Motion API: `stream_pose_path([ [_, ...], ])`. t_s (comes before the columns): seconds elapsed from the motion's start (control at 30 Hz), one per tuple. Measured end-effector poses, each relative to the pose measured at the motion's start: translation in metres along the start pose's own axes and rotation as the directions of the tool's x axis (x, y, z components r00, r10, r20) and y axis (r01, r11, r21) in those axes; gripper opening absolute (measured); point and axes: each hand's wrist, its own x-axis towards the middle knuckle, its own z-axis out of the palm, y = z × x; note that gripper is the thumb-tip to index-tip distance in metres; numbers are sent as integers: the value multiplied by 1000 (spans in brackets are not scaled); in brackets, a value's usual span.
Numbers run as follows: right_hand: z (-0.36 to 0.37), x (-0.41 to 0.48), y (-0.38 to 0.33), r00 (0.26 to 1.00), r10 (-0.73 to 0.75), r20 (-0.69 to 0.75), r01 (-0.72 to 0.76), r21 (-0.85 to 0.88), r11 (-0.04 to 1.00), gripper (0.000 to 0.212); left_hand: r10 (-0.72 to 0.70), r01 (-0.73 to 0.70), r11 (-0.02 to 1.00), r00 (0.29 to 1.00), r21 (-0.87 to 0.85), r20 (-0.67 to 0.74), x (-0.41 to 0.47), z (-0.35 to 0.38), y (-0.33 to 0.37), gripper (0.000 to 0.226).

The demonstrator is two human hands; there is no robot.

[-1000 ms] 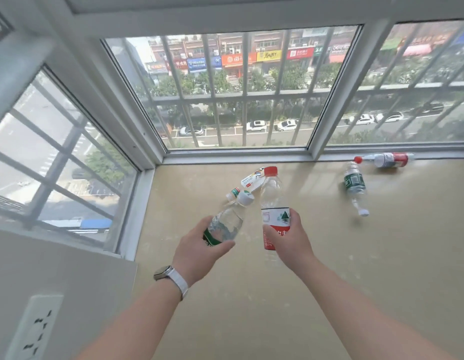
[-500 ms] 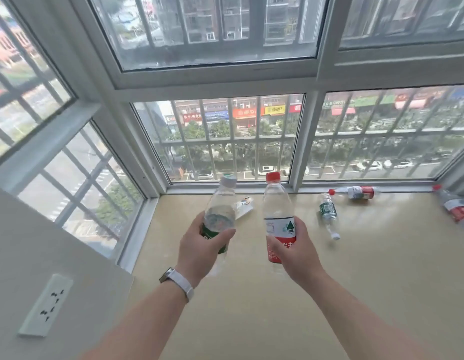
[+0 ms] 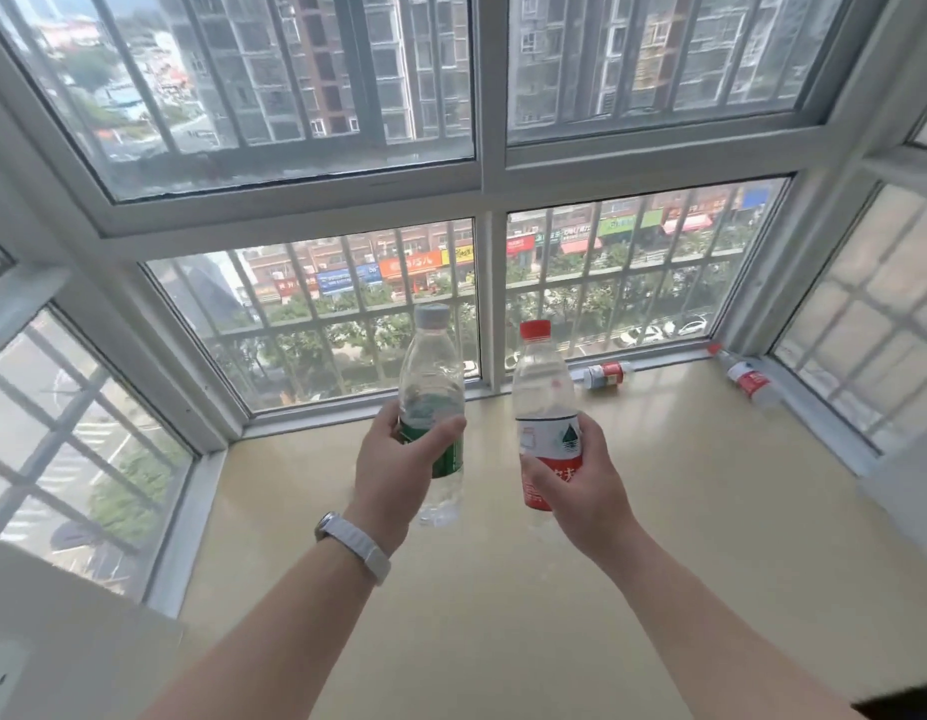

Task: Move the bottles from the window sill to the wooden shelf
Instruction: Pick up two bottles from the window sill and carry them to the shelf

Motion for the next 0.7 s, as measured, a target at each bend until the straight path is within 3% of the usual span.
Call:
stream_pose_path([
  [0.13, -13, -22, -4, 991, 0, -131, -4, -33, 999, 54, 11, -12, 1000, 991, 3, 130, -8, 12, 3, 33],
  [0.37, -34, -71, -24, 940, 1, -342, -29, -78, 997, 49, 10, -2, 1000, 945, -24, 327, -18, 19, 0, 34],
  [0.7, -85, -166, -3, 766, 19, -643, -169, -172, 970, 56, -24, 68, 996, 842, -62, 539, -58, 74, -27, 33],
])
